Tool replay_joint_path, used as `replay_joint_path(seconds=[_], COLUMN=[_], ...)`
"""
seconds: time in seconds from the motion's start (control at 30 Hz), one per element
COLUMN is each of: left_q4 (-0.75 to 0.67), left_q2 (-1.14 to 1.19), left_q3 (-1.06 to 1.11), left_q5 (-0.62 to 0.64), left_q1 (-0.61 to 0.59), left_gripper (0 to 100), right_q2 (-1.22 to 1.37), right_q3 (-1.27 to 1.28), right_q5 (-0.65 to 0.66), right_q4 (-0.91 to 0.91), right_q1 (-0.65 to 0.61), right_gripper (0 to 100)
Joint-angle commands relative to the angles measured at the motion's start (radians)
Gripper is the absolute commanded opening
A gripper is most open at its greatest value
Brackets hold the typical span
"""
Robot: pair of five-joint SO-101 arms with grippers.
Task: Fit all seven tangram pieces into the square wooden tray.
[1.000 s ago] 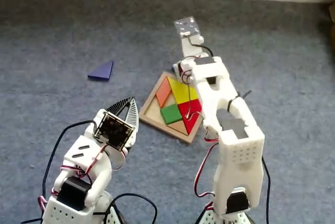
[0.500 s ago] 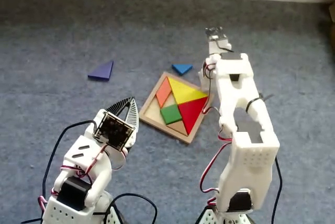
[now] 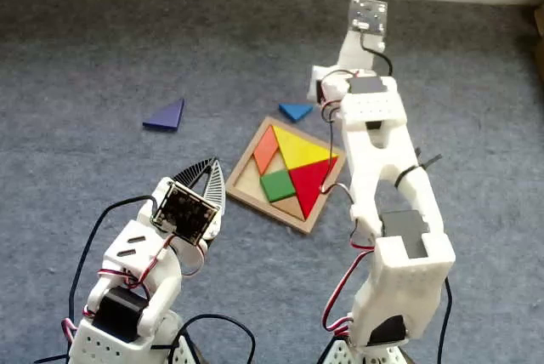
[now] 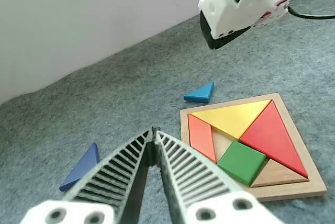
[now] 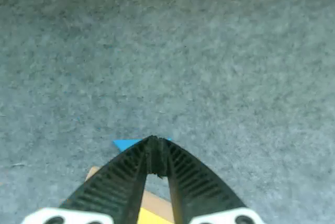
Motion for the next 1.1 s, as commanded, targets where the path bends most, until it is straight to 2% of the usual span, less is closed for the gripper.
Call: replay_joint_path(seconds=[0.0, 0.17, 0.53, 0.7, 0.9, 1.07], left_q4=[0.005, 0.005, 0.0, 0.0, 0.0, 0.0], left_q2=[-0.031, -0.031, -0.03, -0.03, -0.03, -0.03], left_q3=[-0.051, -0.051, -0.041, -0.041, -0.041, -0.041], left_q5=[-0.008, -0.008, -0.008, -0.008, -0.008, -0.008], left_q1=[0.016, 0.012, 0.018, 0.018, 0.018, 0.018], left_gripper=[1, 1, 1, 1, 1, 1], right_q2=[-0.028, 0.044, 0.053, 0.054, 0.054, 0.038], right_q3=[-0.005, -0.001, 0.004, 0.107, 0.216, 0.283], right_q5=[-0.021, -0.021, -0.015, -0.012, 0.147, 0.216], right_q4=[-0.039, -0.12, -0.119, -0.124, -0.122, -0.117], right_q1=[-0.073, -0.102, -0.107, -0.127, -0.114, -0.054], right_gripper=[0.6, 0.6, 0.6, 0.6, 0.6, 0.5])
